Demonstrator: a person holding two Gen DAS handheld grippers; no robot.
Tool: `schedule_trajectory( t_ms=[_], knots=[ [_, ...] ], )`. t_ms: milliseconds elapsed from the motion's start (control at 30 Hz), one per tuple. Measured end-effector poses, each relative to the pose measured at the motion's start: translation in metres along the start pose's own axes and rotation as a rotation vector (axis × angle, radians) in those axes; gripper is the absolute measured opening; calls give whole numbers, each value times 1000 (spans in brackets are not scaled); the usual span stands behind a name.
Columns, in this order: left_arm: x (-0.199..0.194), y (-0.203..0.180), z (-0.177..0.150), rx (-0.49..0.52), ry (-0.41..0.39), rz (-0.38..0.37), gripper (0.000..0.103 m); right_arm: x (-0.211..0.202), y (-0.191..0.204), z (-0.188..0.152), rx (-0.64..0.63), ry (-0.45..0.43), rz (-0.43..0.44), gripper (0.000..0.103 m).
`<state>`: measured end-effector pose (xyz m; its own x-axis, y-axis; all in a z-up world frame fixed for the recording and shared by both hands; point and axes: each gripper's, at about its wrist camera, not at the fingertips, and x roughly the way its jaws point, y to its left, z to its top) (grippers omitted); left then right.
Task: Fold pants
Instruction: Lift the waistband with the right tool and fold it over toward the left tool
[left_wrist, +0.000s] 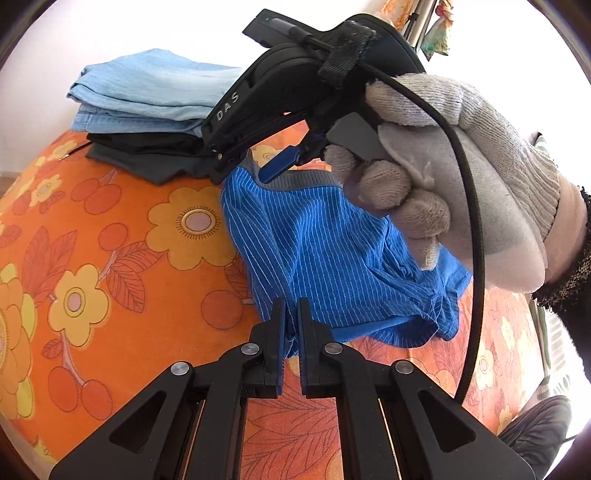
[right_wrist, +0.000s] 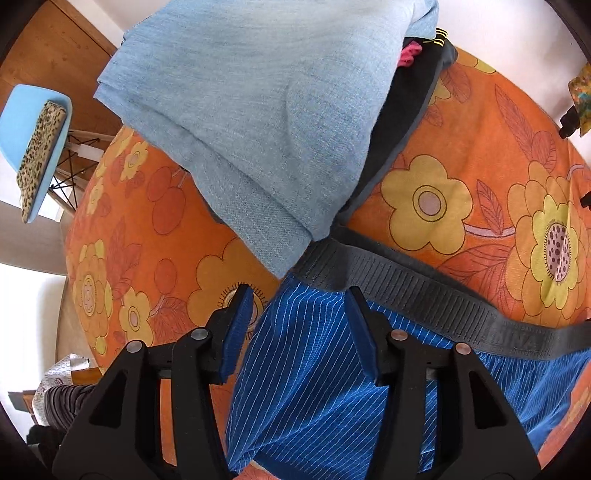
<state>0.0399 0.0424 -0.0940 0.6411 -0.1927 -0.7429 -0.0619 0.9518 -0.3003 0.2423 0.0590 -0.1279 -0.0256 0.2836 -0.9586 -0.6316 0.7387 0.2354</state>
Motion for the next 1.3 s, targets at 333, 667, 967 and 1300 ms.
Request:
schedule_trajectory(
  t_ms=[333, 667, 967, 1300],
  knots=[
    [-1, -4, 1, 11, 5, -31, 4, 27, 35, 3, -92, 40, -204, 51],
    [-10, -4, 4, -5, -8, -71, 4, -16, 7, 1, -14, -40, -87, 8],
    [-20, -32, 16, 44, -48, -136, 4, -62, -24, -8, 31, -132, -16, 7],
    [-20, -75, 26, 120, -79, -183, 4, -111, -73, -32, 85, -222, -6, 7]
  ],
)
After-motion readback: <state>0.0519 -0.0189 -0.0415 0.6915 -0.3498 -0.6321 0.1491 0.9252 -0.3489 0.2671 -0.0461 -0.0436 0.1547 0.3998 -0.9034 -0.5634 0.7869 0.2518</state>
